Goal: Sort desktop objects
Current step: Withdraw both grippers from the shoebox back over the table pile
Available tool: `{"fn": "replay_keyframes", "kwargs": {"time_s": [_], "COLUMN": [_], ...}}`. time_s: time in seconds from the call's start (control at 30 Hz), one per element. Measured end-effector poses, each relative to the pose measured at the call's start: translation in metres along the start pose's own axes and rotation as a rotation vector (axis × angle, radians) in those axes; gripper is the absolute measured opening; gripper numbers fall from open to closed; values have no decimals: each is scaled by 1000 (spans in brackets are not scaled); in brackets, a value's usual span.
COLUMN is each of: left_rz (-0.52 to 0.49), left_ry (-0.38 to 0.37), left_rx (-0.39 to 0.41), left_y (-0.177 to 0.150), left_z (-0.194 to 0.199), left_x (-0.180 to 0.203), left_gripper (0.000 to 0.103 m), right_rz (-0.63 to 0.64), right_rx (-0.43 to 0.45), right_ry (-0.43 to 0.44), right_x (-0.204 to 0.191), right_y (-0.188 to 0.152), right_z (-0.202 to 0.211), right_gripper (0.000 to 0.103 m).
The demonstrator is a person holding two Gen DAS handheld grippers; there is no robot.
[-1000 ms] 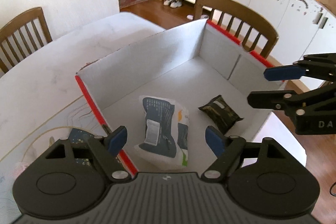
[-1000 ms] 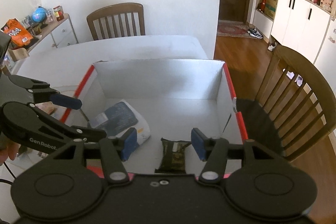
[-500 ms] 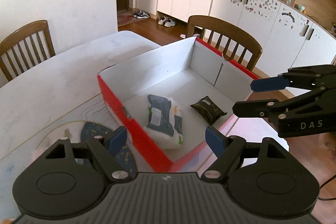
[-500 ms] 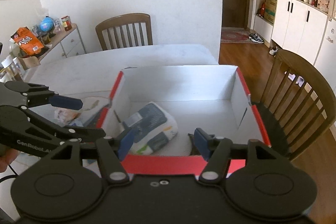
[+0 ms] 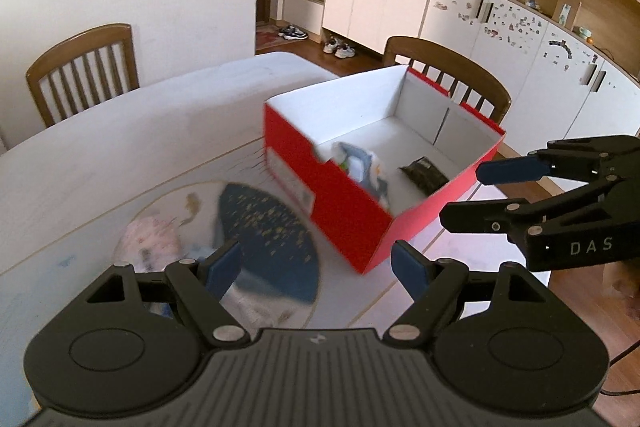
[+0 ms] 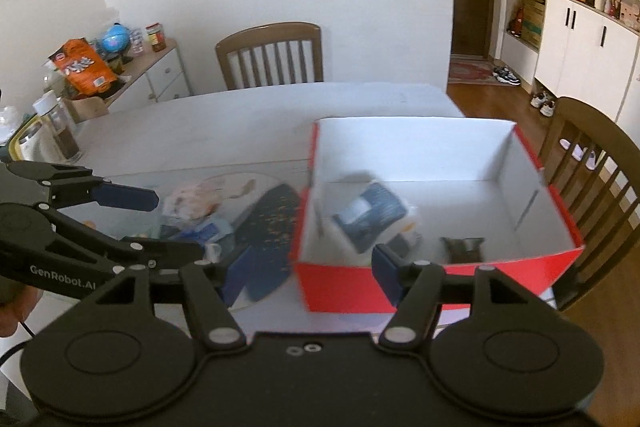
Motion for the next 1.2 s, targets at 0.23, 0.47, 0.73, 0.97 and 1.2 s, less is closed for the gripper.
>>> {"fn": "replay_keyframes", "kwargs": {"time_s": [0.23,0.47,0.73,0.97,1.2], "left_rz": [17,49,66,93,125], "left_ry": [30,56,77,115,171], "left_rx": [9,-15,-14,-7,4], "left_y": [-28,-58,-78,-93,-114], "left_z": [25,35,42,46,50], "left_x": [-34,-64,-86,-108,-134], "left_gripper": [87,100,103,103,103], "right_rz": [31,47,46,52,60], "right_rx": [6,-4,-16,-24,-40], "right_ry": [27,45,49,45,43], "right_x": [-46,-81,-107,-122,-131], "right_y": [-4,-9,-15,-19,-23], "right_z": [-5,-16,-29,-42,-54], "right_gripper": [69,70,70,70,70]}}
Point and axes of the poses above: each gripper's, at about its wrist camera, not at the fingertips, and z roughly against the way its jaws point, x to its right, y to its top, the point moved 7 cm from there along -z, roughly the way its jaws point, and after that the axes turned 5 degrees about y, right-handed, at the moved point
